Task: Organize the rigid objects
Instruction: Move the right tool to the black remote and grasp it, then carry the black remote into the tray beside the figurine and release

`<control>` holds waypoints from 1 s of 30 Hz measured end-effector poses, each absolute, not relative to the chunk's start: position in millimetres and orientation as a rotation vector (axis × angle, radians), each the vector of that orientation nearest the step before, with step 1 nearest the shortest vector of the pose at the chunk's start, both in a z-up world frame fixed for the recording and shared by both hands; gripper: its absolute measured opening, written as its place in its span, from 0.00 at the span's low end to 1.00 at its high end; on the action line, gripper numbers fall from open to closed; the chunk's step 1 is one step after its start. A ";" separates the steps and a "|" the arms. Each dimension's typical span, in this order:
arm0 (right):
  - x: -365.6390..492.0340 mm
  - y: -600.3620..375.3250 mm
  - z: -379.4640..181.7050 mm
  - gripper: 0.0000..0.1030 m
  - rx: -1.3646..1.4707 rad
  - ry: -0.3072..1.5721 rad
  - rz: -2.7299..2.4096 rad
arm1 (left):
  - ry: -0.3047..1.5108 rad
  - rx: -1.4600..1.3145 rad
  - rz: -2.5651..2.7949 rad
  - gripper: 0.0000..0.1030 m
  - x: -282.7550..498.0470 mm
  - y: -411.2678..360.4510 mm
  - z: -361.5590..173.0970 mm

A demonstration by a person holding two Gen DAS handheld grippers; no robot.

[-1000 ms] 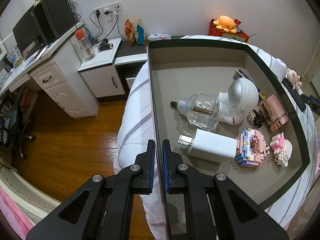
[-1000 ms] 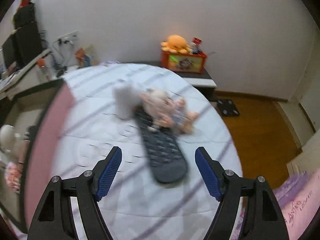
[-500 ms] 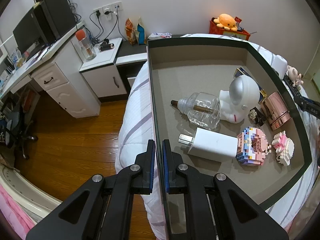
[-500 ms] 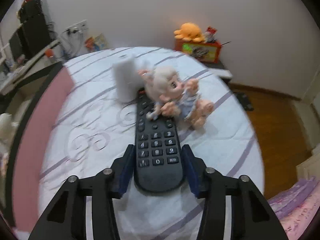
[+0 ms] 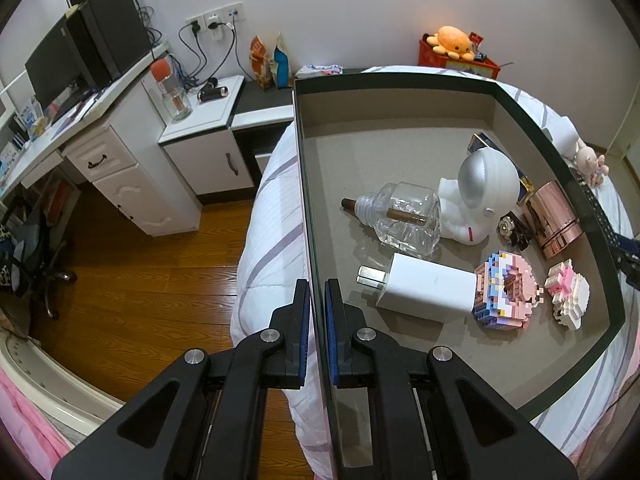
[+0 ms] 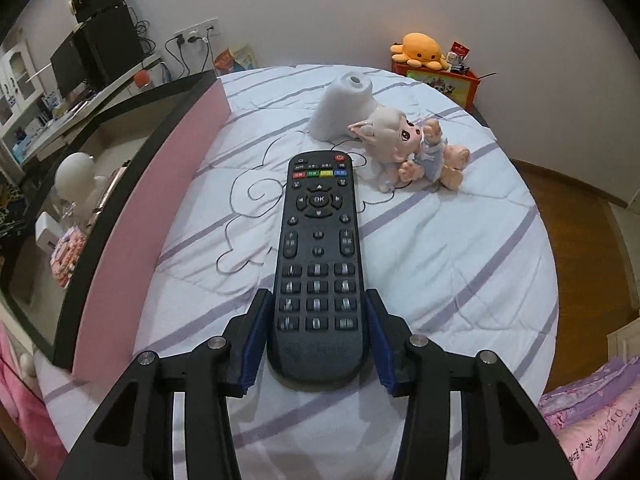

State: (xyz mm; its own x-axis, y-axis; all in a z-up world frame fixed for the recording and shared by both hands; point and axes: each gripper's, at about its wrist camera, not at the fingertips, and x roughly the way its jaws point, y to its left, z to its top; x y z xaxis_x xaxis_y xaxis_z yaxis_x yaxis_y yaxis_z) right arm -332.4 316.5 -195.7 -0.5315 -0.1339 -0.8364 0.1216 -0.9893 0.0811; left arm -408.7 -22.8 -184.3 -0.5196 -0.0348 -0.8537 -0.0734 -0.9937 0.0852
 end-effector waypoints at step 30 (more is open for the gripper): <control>-346.7 228.8 -110.9 0.43 1.087 0.096 -2.615 | 0.147 -1.521 2.707 0.07 -409.6 -24.0 -182.9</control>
